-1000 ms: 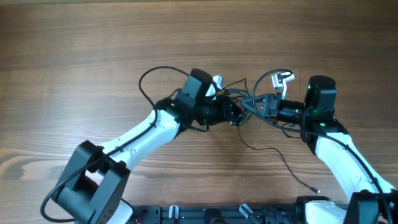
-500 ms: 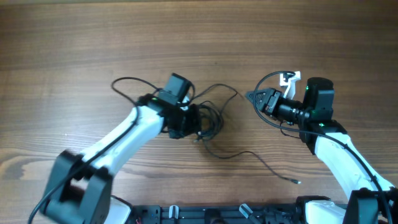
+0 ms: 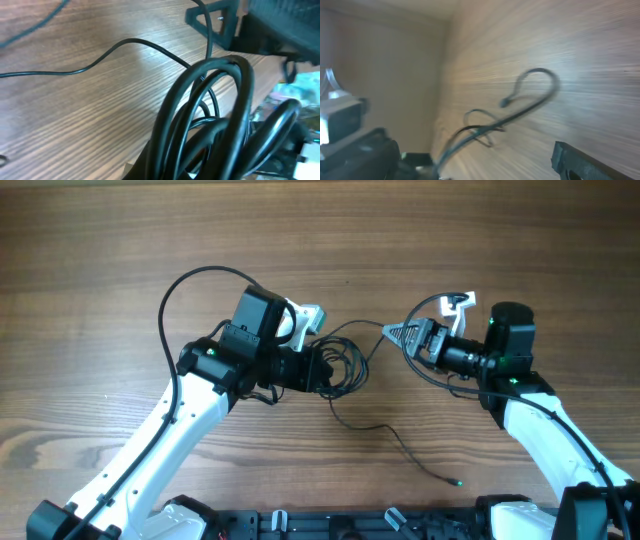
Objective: Untangle cables
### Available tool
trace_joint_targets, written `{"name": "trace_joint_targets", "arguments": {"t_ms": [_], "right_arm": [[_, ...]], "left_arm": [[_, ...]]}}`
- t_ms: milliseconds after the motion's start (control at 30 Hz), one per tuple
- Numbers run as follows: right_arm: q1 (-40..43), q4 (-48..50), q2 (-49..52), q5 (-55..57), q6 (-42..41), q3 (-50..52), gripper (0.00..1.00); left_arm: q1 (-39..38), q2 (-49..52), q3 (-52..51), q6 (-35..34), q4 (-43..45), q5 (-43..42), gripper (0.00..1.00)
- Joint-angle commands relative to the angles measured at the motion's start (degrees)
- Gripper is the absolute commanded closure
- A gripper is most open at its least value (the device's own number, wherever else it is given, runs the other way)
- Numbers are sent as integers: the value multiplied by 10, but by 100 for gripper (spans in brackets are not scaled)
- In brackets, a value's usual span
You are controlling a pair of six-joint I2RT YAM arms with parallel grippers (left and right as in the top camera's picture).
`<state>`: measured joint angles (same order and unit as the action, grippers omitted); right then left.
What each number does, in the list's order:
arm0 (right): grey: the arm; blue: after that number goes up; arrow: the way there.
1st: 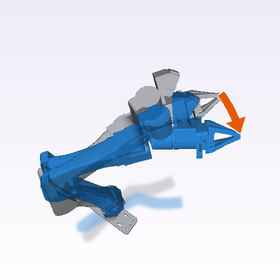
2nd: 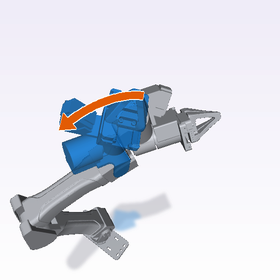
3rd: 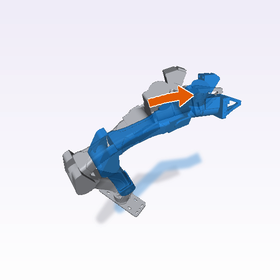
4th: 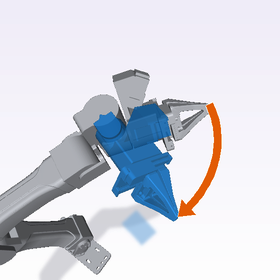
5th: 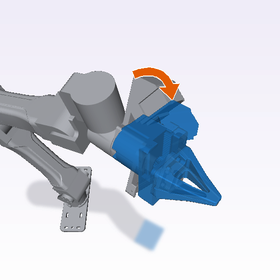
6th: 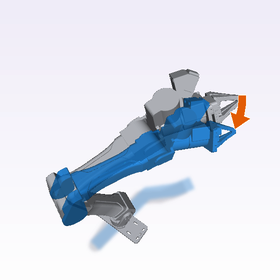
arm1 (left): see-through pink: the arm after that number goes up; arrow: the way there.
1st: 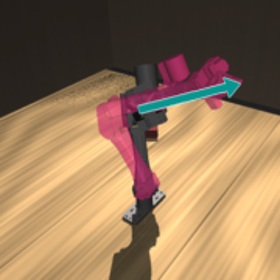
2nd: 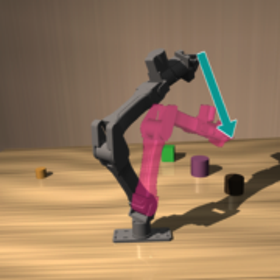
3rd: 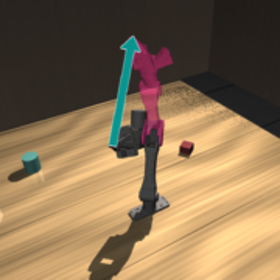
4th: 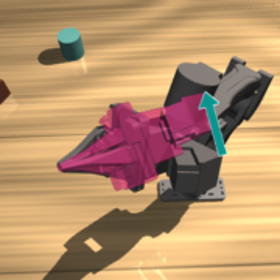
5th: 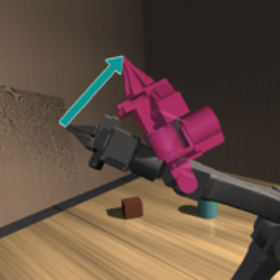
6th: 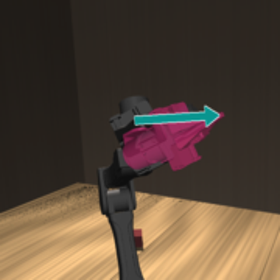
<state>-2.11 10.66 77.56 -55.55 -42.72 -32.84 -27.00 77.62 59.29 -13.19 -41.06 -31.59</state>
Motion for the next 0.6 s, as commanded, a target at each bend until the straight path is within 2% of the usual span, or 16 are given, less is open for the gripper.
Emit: {"name": "trace_joint_targets", "arguments": {"t_ms": [0,67,167,333,400,433,500,567], "right_arm": [[-3,44,-4,-43,-89,-5,0],[-7,89,-3,-41,-112,-5,0],[-32,124,-1,-6,-119,-5,0],[-84,103,6,29,-114,-5,1],[-101,38,10,87,-116,-5,4],[-105,13,13,108,-119,-5,7],[-109,-8,18,108,-118,-5,21],[-112,-9,23,82,-113,-5,45]], "left_arm": [[-2,-10,14,55,1,23,96],[-3,-10,14,55,5,11,96],[-3,-10,14,55,42,-53,96],[-1,-18,16,48,114,-106,96],[-1,-27,27,49,129,-106,96],[-1,-31,33,49,134,-106,96],[4,-39,44,48,146,-101,96],[16,-51,50,23,168,-58,96]]}}
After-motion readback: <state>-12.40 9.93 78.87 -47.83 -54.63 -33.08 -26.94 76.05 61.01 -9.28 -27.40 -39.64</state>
